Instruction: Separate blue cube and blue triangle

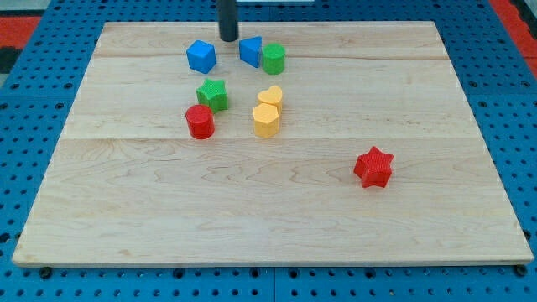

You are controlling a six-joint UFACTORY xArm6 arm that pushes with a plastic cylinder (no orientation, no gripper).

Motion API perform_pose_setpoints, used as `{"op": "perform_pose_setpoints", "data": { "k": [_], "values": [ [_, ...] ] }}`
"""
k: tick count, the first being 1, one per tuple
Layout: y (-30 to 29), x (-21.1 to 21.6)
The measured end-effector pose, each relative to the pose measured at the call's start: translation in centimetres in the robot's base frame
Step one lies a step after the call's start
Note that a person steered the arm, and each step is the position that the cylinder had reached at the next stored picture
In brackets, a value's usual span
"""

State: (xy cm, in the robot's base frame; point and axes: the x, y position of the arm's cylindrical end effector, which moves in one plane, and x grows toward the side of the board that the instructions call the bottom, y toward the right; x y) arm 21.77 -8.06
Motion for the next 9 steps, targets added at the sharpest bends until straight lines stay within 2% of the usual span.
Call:
{"op": "perform_pose_setpoints", "data": {
  "k": [1,2,3,4,6,7,9],
  "values": [
    [-2.5,-0.6],
    [-4.9,1.8],
    [-5.4,2.1],
    [-1.7,1.5],
    [-2.1,1.4],
    [-5.3,1.8],
    [-3.4,4.1]
  ]
}}
